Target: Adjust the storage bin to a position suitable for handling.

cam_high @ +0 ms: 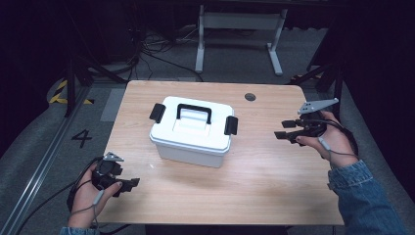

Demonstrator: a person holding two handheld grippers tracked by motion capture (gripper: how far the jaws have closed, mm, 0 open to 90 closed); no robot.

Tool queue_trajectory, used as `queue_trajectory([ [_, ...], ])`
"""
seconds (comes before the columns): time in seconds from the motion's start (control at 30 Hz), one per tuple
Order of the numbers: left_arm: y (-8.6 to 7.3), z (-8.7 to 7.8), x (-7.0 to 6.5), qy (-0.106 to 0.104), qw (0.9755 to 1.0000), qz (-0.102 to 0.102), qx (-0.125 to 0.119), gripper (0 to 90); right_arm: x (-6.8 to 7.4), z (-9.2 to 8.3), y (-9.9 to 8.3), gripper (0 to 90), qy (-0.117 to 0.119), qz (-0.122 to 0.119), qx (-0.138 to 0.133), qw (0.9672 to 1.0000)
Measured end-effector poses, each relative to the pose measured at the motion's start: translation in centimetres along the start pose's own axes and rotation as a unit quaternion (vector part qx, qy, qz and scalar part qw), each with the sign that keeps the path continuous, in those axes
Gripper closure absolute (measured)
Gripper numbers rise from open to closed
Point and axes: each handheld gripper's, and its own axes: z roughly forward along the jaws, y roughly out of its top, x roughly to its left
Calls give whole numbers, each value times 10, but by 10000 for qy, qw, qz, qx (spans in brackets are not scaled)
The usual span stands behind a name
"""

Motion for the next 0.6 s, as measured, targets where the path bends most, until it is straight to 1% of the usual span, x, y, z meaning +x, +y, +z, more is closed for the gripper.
queue_trajectory([
  [0.07,-1,0,1,15,10000,-14,7,230,2,1,10,436,41,-83,-34,10000],
  [0.13,-1,0,2,27,10000,0,3,230,5,2,19,434,78,-65,-3,9999],
  [0.23,1,0,3,55,10000,-21,-48,230,8,5,32,438,101,-151,-38,9998],
  [0.27,1,0,3,55,10000,-21,-48,230,8,5,32,438,101,-151,-38,9998],
  [0.3,2,0,4,17,10000,-6,-49,230,10,8,42,442,155,-224,-32,9996],
  [0.37,2,0,5,-1,10000,8,-44,230,11,9,45,443,163,-253,-23,9995],
  [0.47,4,1,6,65,10000,-42,-50,230,16,14,58,445,214,-359,-3,9991],
  [0.5,6,1,5,70,10000,-3,-49,231,18,16,63,445,246,-418,-11,9988],
  [0.53,8,3,4,-5,10000,22,-58,231,22,20,71,445,327,-459,-54,9984],
  [0.57,10,3,3,-25,10000,55,-47,231,23,21,76,446,368,-497,-85,9981],
  [0.6,10,3,3,-25,10000,55,-47,231,23,21,76,446,368,-497,-85,9981],
])
